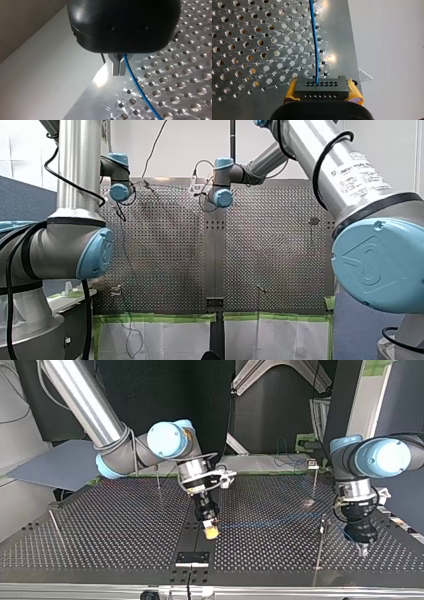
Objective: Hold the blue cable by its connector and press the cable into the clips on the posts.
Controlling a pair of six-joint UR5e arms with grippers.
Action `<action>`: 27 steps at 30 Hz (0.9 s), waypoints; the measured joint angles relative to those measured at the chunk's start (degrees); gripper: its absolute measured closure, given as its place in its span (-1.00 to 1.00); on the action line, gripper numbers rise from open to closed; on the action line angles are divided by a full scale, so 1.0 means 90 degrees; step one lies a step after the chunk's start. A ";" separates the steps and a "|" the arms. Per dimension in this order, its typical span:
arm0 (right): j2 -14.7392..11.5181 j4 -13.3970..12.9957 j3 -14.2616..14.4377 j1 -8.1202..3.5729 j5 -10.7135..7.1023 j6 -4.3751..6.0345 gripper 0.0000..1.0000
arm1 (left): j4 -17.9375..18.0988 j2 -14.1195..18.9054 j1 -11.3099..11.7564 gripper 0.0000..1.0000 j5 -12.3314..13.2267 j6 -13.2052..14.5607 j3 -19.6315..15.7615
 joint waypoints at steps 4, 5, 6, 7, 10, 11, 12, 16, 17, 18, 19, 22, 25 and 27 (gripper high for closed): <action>0.0040 0.0001 -0.0065 -0.0012 -0.0019 0.0023 1.00 | 0.0007 -0.0003 0.0001 0.96 0.0000 -0.0032 0.0008; 0.0047 0.0002 -0.0079 -0.0017 -0.0024 0.0034 1.00 | 0.0007 -0.0005 0.0002 0.96 0.0000 -0.0035 0.0007; 0.0049 0.0004 -0.0086 -0.0021 -0.0027 0.0041 1.00 | 0.0007 -0.0004 0.0002 0.96 0.0000 -0.0037 0.0008; 0.0050 0.0009 -0.0091 -0.0025 -0.0030 0.0045 1.00 | 0.0008 -0.0003 0.0002 0.96 0.0000 -0.0038 0.0008; 0.0052 0.0030 -0.0099 -0.0030 -0.0037 0.0049 1.00 | 0.0008 -0.0003 -0.0003 0.96 0.0000 -0.0040 0.0010; 0.0054 0.0037 -0.0100 -0.0031 -0.0047 0.0050 1.00 | 0.0008 -0.0005 -0.0007 0.96 0.0000 -0.0040 0.0010; 0.0055 0.0039 -0.0100 -0.0031 -0.0058 0.0052 1.00 | 0.0008 -0.0005 -0.0009 0.96 0.0000 -0.0040 0.0011; 0.0057 0.0037 -0.0111 -0.0033 -0.0091 0.0054 1.00 | 0.0008 -0.0003 -0.0004 0.96 0.0000 -0.0044 0.0011; 0.0057 0.0033 -0.0112 -0.0033 -0.0108 0.0055 1.00 | 0.0008 -0.0003 -0.0002 0.96 0.0000 -0.0046 0.0011; 0.0057 0.0030 -0.0113 -0.0033 -0.0125 0.0055 1.00 | 0.0008 -0.0003 -0.0001 0.96 0.0000 -0.0046 0.0010; 0.0057 0.0025 -0.0115 -0.0033 -0.0141 0.0055 1.00 | 0.0008 -0.0003 0.0000 0.96 0.0000 -0.0047 0.0009; 0.0057 0.0016 -0.0118 -0.0033 -0.0172 0.0056 1.00 | 0.0008 -0.0005 0.0001 0.96 0.0000 -0.0049 0.0008; 0.0057 0.0014 -0.0128 -0.0038 -0.0196 0.0056 1.00 | 0.0008 -0.0003 0.0002 0.96 0.0000 -0.0050 0.0009; 0.0057 0.0017 -0.0140 -0.0040 -0.0210 0.0056 1.00 | 0.0008 -0.0003 0.0003 0.65 0.0005 -0.0050 0.0010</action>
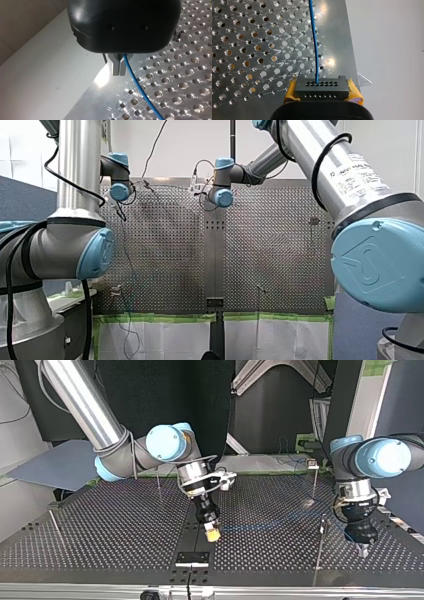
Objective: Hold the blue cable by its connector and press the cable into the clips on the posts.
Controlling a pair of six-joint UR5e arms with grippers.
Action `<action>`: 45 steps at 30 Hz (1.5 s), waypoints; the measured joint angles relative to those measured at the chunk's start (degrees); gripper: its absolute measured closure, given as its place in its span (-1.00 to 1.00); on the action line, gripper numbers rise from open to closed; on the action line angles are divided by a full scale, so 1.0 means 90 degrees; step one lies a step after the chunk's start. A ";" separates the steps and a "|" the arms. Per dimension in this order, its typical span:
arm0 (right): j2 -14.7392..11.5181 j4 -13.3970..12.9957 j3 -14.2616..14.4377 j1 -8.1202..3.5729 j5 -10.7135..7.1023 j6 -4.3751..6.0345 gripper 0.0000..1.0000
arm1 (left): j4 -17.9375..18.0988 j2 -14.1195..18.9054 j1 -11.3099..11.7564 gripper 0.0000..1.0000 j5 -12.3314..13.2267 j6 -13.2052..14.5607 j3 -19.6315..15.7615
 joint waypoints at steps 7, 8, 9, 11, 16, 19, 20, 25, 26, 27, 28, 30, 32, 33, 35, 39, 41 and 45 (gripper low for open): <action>0.0000 0.0024 -0.0010 -0.0001 -0.0013 0.0000 1.00 | -0.0089 0.0001 -0.0023 -0.14 0.0033 0.0020 -0.0006; 0.0000 0.0031 -0.0010 0.0001 -0.0016 0.0000 1.00 | -0.0126 0.0001 -0.0032 -0.23 0.0020 0.0035 -0.0006; 0.0000 0.0038 -0.0011 0.0003 -0.0017 0.0000 1.00 | -0.0159 0.0001 -0.0037 -0.33 0.0008 0.0046 -0.0007; 0.0000 0.0059 -0.0011 0.0008 -0.0020 0.0000 1.00 | -0.0253 0.0002 -0.0045 -0.44 -0.0015 0.0073 -0.0007; 0.0000 0.0089 -0.0011 0.0021 -0.0021 0.0000 1.00 | -0.0496 0.0016 -0.0050 -1.00 -0.0035 0.0116 -0.0005; 0.0000 0.0098 -0.0011 0.0024 -0.0018 0.0000 1.00 | -0.0648 0.0043 -0.0055 -1.00 -0.0075 0.0206 -0.0007; 0.0000 0.0099 -0.0011 0.0023 -0.0016 -0.0001 1.00 | -0.0711 0.0060 -0.0055 -1.00 -0.0111 0.0260 -0.0007; 0.0000 0.0101 -0.0011 0.0032 -0.0013 -0.0001 1.00 | -0.0981 0.0179 -0.0056 -1.00 -0.0208 0.0514 -0.0026; 0.0000 0.0102 -0.0011 0.0034 -0.0013 -0.0001 1.00 | -0.1044 0.0231 -0.0055 -1.00 -0.0212 0.0579 -0.0053; 0.0001 0.0101 -0.0011 0.0034 -0.0013 -0.0001 1.00 | -0.1094 0.0275 -0.0054 -1.00 -0.0216 0.0628 -0.0083; 0.0000 0.0101 -0.0011 0.0035 -0.0014 0.0000 1.00 | -0.1150 0.0323 -0.0051 -1.00 -0.0219 0.0682 -0.0123; 0.0000 0.0102 -0.0011 0.0039 -0.0018 -0.0001 1.00 | -0.1271 0.0441 -0.0037 -1.00 -0.0219 0.0806 -0.0227; 0.0000 0.0101 -0.0011 0.0045 -0.0020 -0.0001 1.00 | -0.1389 0.0553 -0.0032 -1.00 -0.0215 0.0920 -0.0334; 0.0000 0.0102 -0.0011 0.0048 -0.0021 -0.0001 1.00 | -0.1435 0.0600 -0.0037 -1.00 -0.0206 0.0968 -0.0381; 0.0000 0.0102 -0.0011 0.0053 -0.0021 0.0000 1.00 | -0.1555 0.0720 -0.0057 -1.00 -0.0178 0.1068 -0.0497; 0.0000 0.0113 -0.0011 0.0057 -0.0021 0.0000 1.00 | -0.1767 0.0930 -0.0145 -1.00 -0.0053 0.1250 -0.0707; 0.0000 0.0128 -0.0011 0.0062 -0.0021 0.0000 1.00 | -0.1885 0.1052 -0.0236 -1.00 0.0051 0.1367 -0.0826; 0.0000 0.0153 -0.0011 0.0069 -0.0014 -0.0001 1.00 | -0.2102 0.1268 -0.0435 -1.00 0.0123 0.1581 -0.0939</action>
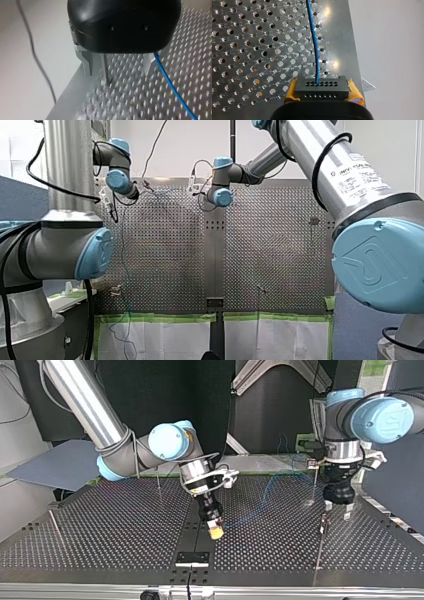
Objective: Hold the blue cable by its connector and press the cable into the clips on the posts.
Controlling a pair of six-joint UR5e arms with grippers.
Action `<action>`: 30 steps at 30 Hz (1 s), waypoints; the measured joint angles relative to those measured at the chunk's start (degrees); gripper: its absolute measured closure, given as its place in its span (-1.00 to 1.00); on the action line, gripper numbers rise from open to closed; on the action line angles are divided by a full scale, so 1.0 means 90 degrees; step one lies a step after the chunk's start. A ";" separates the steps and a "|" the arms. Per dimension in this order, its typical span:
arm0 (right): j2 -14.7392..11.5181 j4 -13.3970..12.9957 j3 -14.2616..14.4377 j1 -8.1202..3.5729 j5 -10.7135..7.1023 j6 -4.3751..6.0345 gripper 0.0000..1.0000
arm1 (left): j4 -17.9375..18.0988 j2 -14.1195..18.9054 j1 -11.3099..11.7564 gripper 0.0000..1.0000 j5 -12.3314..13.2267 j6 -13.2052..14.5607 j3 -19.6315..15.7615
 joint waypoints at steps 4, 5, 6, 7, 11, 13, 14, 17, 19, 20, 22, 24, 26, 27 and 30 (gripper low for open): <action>0.0000 0.0006 0.0000 0.0012 0.0015 0.0001 1.00 | -0.0211 0.0211 -0.0207 -1.00 -0.0113 0.0210 -0.0022; 0.0000 0.0006 0.0000 0.0014 0.0017 0.0001 1.00 | -0.0281 0.0277 -0.0274 -1.00 -0.0171 0.0276 -0.0024; 0.0000 0.0009 0.0000 0.0014 0.0018 0.0001 1.00 | -0.0333 0.0331 -0.0328 -1.00 -0.0221 0.0330 -0.0024; 0.0000 0.0011 0.0000 0.0014 0.0021 0.0001 1.00 | -0.0384 0.0384 -0.0381 -1.00 -0.0270 0.0383 -0.0024; 0.0000 0.0023 0.0000 0.0016 0.0049 0.0019 1.00 | -0.0624 0.0591 -0.0620 -1.00 -0.0505 0.0623 -0.0025; 0.0000 0.0025 -0.0002 0.0017 0.0064 0.0039 1.00 | -0.0736 0.0636 -0.0731 -1.00 -0.0615 0.0733 -0.0026; -0.0001 0.0026 -0.0002 0.0016 0.0078 0.0056 1.00 | -0.0804 0.0658 -0.0801 -1.00 -0.0685 0.0803 -0.0027; -0.0001 0.0028 -0.0002 0.0003 0.0139 0.0112 1.00 | -0.0975 0.0699 -0.0972 -1.00 -0.0856 0.0975 -0.0032; 0.0000 0.0029 -0.0002 -0.0011 0.0192 0.0165 1.00 | -0.1079 0.0717 -0.1072 -1.00 -0.0956 0.1074 -0.0038; -0.0001 0.0029 -0.0002 -0.0020 0.0230 0.0208 1.00 | -0.1139 0.0733 -0.1134 -1.00 -0.1018 0.1136 -0.0053; -0.0003 0.0027 -0.0002 -0.0032 0.0278 0.0280 1.00 | -0.1228 0.0752 -0.1224 -1.00 -0.1108 0.1226 -0.0089; -0.0003 0.0027 -0.0002 -0.0040 0.0309 0.0332 1.00 | -0.1341 0.0762 -0.1337 -1.00 -0.1221 0.1339 -0.0116; -0.0004 0.0026 -0.0003 -0.0045 0.0320 0.0356 1.00 | -0.1451 0.0756 -0.1444 -1.00 -0.1328 0.1447 -0.0111; -0.0005 0.0027 -0.0002 -0.0047 0.0322 0.0361 1.00 | -0.1496 0.0750 -0.1490 -1.00 -0.1374 0.1492 -0.0099; -0.0004 0.0027 -0.0002 -0.0055 0.0324 0.0369 1.00 | -0.1645 0.0692 -0.1628 -1.00 -0.1511 0.1641 -0.0008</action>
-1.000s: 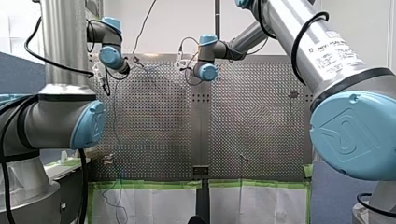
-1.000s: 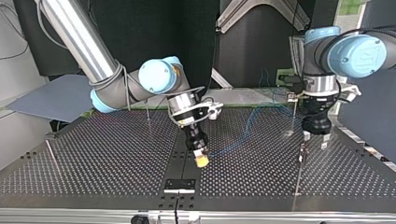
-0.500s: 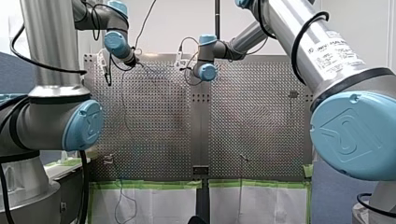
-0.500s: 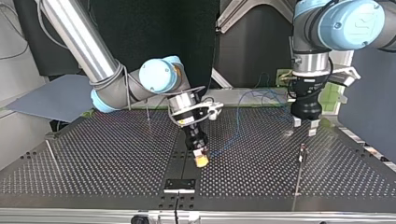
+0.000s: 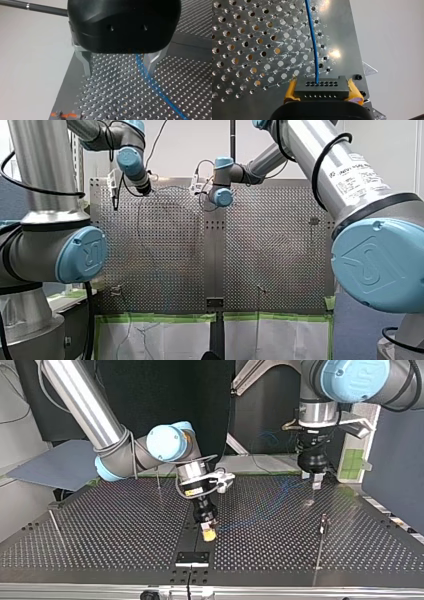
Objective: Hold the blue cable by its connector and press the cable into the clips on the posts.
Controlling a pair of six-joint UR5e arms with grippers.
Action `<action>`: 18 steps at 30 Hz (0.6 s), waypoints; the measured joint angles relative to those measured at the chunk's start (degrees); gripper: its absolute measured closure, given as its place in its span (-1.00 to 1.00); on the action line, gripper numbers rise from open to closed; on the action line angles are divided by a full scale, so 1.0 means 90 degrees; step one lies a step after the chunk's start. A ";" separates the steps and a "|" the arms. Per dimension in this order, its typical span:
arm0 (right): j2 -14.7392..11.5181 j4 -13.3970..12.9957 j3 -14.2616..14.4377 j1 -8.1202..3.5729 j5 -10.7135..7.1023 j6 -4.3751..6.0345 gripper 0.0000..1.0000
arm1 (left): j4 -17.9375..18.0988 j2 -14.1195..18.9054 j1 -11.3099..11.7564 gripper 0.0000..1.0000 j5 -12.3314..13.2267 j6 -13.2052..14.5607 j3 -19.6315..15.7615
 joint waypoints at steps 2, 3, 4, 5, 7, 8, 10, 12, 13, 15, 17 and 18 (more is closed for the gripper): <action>-0.0001 0.0004 -0.0001 -0.0003 0.0000 0.0002 1.00 | -0.0106 -0.0073 -0.0041 -1.00 -0.0048 0.0108 0.0093; -0.0002 0.0006 0.0000 -0.0004 0.0000 0.0002 1.00 | -0.0154 -0.0107 -0.0045 -1.00 -0.0059 0.0154 0.0138; -0.0003 0.0008 0.0000 -0.0004 0.0001 0.0003 1.00 | -0.0207 -0.0136 -0.0043 -1.00 -0.0067 0.0193 0.0188; -0.0003 0.0012 0.0000 -0.0005 0.0000 0.0003 1.00 | -0.0271 -0.0165 -0.0034 -1.00 -0.0073 0.0234 0.0251; -0.0003 0.0022 0.0001 -0.0005 0.0003 0.0003 1.00 | -0.0361 -0.0190 -0.0016 -1.00 -0.0078 0.0271 0.0341; -0.0003 0.0028 0.0001 -0.0006 0.0005 0.0003 1.00 | -0.0428 -0.0200 -0.0005 -1.00 -0.0079 0.0284 0.0405; -0.0002 0.0032 0.0001 -0.0002 0.0007 0.0003 1.00 | -0.0524 -0.0206 0.0010 -1.00 -0.0083 0.0289 0.0503; 0.0000 0.0032 0.0001 0.0007 0.0013 0.0003 1.00 | -0.0637 -0.0209 0.0035 -1.00 -0.0092 0.0289 0.0600; 0.0001 0.0032 0.0001 0.0013 0.0015 0.0004 1.00 | -0.0672 -0.0209 0.0048 -1.00 -0.0094 0.0290 0.0629; 0.0002 0.0033 0.0002 0.0024 0.0016 0.0004 1.00 | -0.0680 -0.0207 0.0080 -1.00 -0.0090 0.0288 0.0668; 0.0002 0.0036 0.0002 0.0032 0.0014 0.0002 1.00 | -0.0616 -0.0206 0.0110 -1.00 -0.0086 0.0284 0.0684; 0.0001 0.0037 0.0001 0.0035 0.0013 0.0000 1.00 | -0.0578 -0.0205 0.0121 -1.00 -0.0085 0.0282 0.0688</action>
